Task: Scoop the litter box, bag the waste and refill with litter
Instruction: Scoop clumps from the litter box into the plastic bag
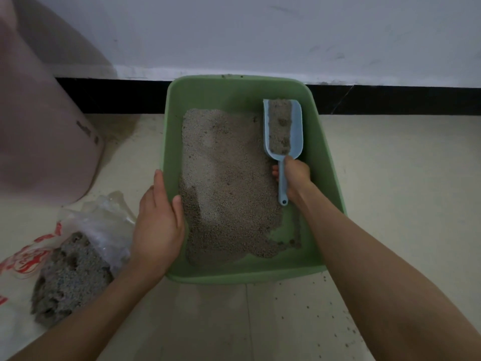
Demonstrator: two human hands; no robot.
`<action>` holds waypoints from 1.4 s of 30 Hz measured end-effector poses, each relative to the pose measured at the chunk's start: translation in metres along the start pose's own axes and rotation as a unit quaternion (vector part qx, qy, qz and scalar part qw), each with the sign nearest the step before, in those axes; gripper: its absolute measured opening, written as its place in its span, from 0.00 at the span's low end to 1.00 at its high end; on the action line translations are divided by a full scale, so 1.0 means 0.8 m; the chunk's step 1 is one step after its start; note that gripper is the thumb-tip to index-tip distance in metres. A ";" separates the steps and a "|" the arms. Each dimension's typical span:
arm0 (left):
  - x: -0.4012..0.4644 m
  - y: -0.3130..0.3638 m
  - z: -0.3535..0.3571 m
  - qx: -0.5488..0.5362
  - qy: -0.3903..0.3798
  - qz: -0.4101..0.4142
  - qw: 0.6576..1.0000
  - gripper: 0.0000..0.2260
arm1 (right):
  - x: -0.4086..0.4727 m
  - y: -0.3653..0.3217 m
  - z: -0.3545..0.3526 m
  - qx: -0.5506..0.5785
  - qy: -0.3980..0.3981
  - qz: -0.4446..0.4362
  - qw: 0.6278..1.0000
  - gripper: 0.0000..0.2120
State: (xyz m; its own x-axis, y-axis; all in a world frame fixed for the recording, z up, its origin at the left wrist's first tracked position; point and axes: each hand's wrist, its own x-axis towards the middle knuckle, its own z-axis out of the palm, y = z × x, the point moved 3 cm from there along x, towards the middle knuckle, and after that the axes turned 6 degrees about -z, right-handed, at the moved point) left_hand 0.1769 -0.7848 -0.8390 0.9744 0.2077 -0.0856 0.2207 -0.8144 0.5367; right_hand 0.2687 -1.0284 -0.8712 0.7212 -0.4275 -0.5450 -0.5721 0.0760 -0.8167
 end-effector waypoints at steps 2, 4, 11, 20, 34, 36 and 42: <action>0.001 -0.002 0.001 0.005 0.000 -0.002 1.000 0.24 | -0.007 -0.002 -0.002 -0.007 -0.011 -0.019 1.000 0.16; 0.002 -0.002 0.000 0.004 -0.005 -0.002 1.000 0.24 | -0.018 -0.007 -0.003 -0.016 -0.024 -0.037 0.999 0.14; 0.001 0.000 -0.005 0.015 -0.049 -0.020 0.998 0.32 | -0.087 -0.018 -0.006 -0.058 -0.075 -0.074 0.993 0.10; 0.006 -0.036 -0.046 0.051 -0.097 0.074 0.991 0.22 | -0.207 -0.032 0.005 -0.127 -0.180 -0.099 0.970 0.11; -0.044 -0.249 -0.175 0.167 -0.105 -0.162 0.967 0.26 | -0.342 0.025 0.101 -0.333 -0.331 -0.068 0.880 0.13; -0.047 -0.259 -0.178 0.149 -0.091 -0.178 0.968 0.19 | -0.348 0.027 0.115 -0.414 -0.339 -0.104 0.838 0.13; -0.042 -0.256 -0.186 0.087 -0.077 -0.222 0.968 0.12 | -0.375 -0.007 0.170 -0.668 -0.291 -0.332 0.599 0.16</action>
State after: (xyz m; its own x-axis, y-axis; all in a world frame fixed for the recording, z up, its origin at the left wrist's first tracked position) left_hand 0.0925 -0.5446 -0.8208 0.7737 0.4860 -0.4064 0.6097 -0.7455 0.2693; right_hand 0.1086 -0.7777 -0.7293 0.7547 0.4517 -0.4757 0.3946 -0.8919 -0.2209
